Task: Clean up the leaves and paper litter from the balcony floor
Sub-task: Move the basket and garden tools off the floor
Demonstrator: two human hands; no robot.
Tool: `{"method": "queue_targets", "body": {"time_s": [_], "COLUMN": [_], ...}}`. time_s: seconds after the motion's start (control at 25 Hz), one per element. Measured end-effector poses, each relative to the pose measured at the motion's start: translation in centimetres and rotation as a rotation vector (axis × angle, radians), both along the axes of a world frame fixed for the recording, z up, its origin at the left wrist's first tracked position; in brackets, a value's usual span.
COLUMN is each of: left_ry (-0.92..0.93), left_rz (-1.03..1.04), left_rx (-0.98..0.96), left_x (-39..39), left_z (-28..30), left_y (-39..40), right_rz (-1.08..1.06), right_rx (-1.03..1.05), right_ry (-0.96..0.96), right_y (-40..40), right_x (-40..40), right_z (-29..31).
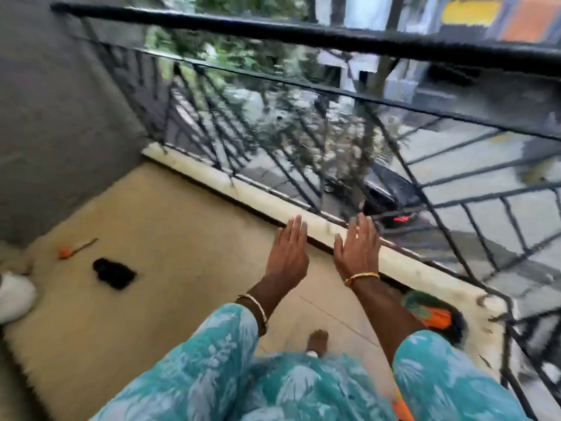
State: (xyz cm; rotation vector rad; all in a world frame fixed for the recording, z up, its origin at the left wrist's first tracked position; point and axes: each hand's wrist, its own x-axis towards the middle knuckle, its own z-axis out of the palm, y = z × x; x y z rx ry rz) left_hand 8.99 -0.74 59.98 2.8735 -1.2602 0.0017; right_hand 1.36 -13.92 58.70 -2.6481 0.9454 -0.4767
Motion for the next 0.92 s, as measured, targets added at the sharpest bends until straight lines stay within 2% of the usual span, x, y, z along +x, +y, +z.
{"method": "queue_targets", "body": {"time_s": [0.2,0.36,0.56,0.72,0.92], "left_ry": [0.036,0.042,-0.045,-0.044,-0.037], "left_rz": [0.319,0.494,0.668,0.743,0.957], "left_rx": [0.039,0.003,0.013,-0.018,-0.035], "left_x": [3.4,8.2,15.6,19.9,24.5], "left_z": [1.1,1.6,1.3,1.5,1.6], "left_y": [10.8,19.9,33.2,43.6,54.9], "right_rz": [0.326,0.516,0.643,0.738,0.863], "right_rx": [-0.047,-0.083,-0.151,-0.128,-0.11], "right_ry": [-0.09,-0.111,-0.111,-0.082,-0.036], "right_y": [10.7,20.2,33.2,43.5,55.2], "right_x": [8.3,14.9,23.4,28.2,34.9], "right_z": [3.1,4.6,3.0,1.6,1.3]}}
